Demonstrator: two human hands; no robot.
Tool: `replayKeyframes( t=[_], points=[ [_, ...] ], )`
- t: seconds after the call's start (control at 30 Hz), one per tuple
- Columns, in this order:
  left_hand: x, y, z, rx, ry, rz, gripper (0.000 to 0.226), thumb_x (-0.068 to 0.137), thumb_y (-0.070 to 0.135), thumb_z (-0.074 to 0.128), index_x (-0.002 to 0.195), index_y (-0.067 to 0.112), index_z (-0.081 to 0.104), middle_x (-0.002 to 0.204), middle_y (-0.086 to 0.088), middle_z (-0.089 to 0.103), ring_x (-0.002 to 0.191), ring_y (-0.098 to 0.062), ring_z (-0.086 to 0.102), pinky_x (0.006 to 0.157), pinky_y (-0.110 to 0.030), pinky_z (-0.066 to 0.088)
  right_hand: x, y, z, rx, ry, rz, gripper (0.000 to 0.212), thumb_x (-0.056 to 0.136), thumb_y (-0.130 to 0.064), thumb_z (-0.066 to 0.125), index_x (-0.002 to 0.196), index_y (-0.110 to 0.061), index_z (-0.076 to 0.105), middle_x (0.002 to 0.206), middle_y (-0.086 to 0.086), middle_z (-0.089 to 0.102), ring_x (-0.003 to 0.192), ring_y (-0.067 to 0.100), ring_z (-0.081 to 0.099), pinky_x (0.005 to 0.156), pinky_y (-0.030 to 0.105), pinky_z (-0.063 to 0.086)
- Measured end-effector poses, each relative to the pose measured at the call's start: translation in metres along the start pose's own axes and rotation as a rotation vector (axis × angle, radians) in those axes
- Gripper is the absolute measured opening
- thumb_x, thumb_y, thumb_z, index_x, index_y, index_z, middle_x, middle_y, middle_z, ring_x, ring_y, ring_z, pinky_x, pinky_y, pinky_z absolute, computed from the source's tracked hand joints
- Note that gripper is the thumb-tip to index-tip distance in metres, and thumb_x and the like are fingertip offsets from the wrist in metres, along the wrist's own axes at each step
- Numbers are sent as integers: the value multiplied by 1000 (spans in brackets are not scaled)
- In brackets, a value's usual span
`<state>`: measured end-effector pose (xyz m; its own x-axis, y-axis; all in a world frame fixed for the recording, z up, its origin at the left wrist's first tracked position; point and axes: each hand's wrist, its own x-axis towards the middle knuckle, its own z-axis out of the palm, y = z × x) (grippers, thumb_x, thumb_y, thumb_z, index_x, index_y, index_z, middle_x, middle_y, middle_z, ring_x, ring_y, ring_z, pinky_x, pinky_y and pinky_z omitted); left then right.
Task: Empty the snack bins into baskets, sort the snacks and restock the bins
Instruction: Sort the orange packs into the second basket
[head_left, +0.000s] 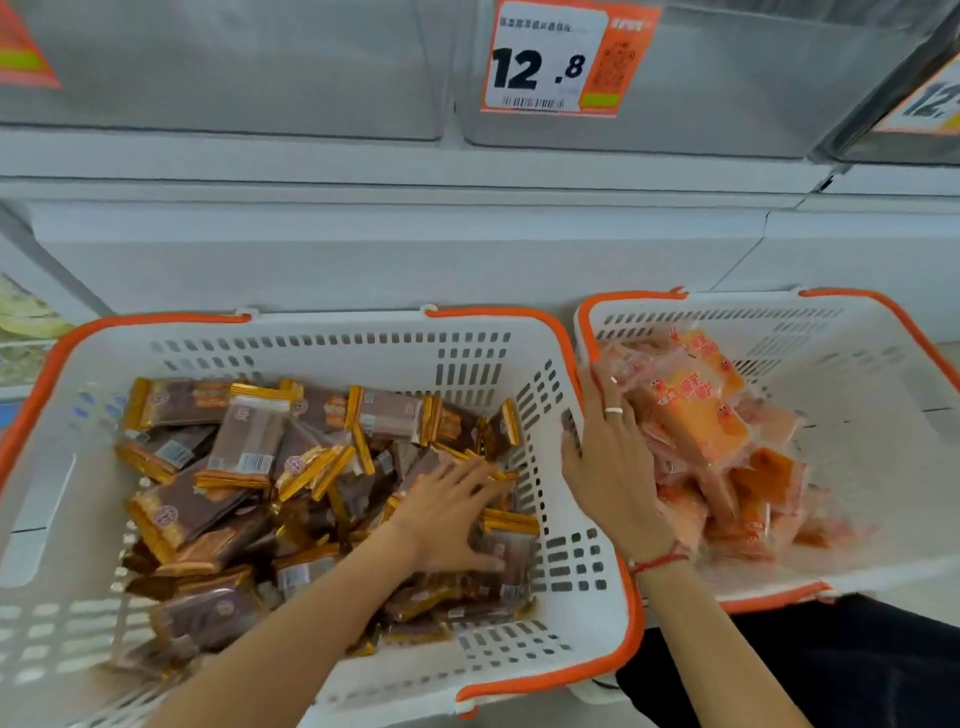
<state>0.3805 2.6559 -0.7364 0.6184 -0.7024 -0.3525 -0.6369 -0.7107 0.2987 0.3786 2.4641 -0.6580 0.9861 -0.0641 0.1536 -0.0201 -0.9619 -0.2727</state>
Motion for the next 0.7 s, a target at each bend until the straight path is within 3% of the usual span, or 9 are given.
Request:
replayKeyframes(
  t=[0.1, 0.23, 0.33, 0.4, 0.53, 0.6, 0.67, 0.7],
  points=[
    [34, 9, 21, 28, -154, -47, 137, 62, 87, 57, 155, 9, -7, 163, -8, -5, 150, -25, -4, 121, -43, -8, -3, 0, 3, 6, 33, 35, 63, 96, -17, 52, 152, -16, 24, 160, 3, 20, 128, 32, 43, 91, 45, 53],
    [61, 11, 28, 54, -210, -152, 149, 51, 87, 66, 153, 5, -7, 162, -12, -2, 149, -29, -2, 120, -42, -6, 2, 1, 4, 5, 34, 42, 63, 95, -17, 53, 152, -19, 26, 159, 0, 23, 127, 29, 42, 89, 43, 53],
    [68, 10, 24, 74, -243, -186, 140, 48, 86, 68, 151, 7, 15, 154, -14, 27, 142, -32, 22, 120, -45, 8, 2, 1, 5, 4, 46, 48, 63, 93, -15, 55, 151, -17, 29, 157, 3, 27, 126, 30, 44, 88, 42, 52],
    [70, 13, 19, 129, -249, -147, 127, 52, 85, 67, 147, 11, 28, 150, -12, 35, 139, -32, 27, 119, -48, 11, 3, 1, 5, -15, 57, 33, 63, 92, -14, 56, 150, -16, 30, 156, 4, 28, 124, 31, 45, 85, 41, 53],
    [53, 15, 13, 145, -244, -10, 116, 55, 82, 68, 145, 18, 33, 143, -7, 47, 133, -29, 42, 116, -49, 21, 0, 2, 8, -70, 41, -8, 64, 93, -13, 53, 151, -11, 27, 157, 9, 26, 119, 34, 48, 85, 41, 52],
    [41, 12, 7, 148, -217, 1, 111, 57, 79, 71, 141, 17, 35, 128, -6, 60, 113, -28, 58, 97, -42, 43, 0, 3, 9, -99, 30, -33, 65, 93, -14, 49, 152, -9, 22, 158, 13, 22, 120, 36, 47, 86, 41, 52],
    [25, 6, -2, 147, -153, -46, 108, 60, 78, 70, 140, 15, 33, 115, -5, 64, 99, -27, 62, 75, -37, 45, -1, 4, 8, -90, 18, -48, 64, 95, -14, 47, 153, -7, 20, 159, 14, 20, 124, 37, 46, 87, 42, 54],
    [16, 0, -8, 136, -109, -87, 106, 63, 78, 67, 141, 16, 33, 113, -4, 65, 98, -26, 62, 72, -36, 44, -1, 4, 8, -75, 14, -58, 64, 96, -14, 48, 153, -6, 20, 159, 15, 20, 125, 38, 45, 87, 42, 54]
  ],
)
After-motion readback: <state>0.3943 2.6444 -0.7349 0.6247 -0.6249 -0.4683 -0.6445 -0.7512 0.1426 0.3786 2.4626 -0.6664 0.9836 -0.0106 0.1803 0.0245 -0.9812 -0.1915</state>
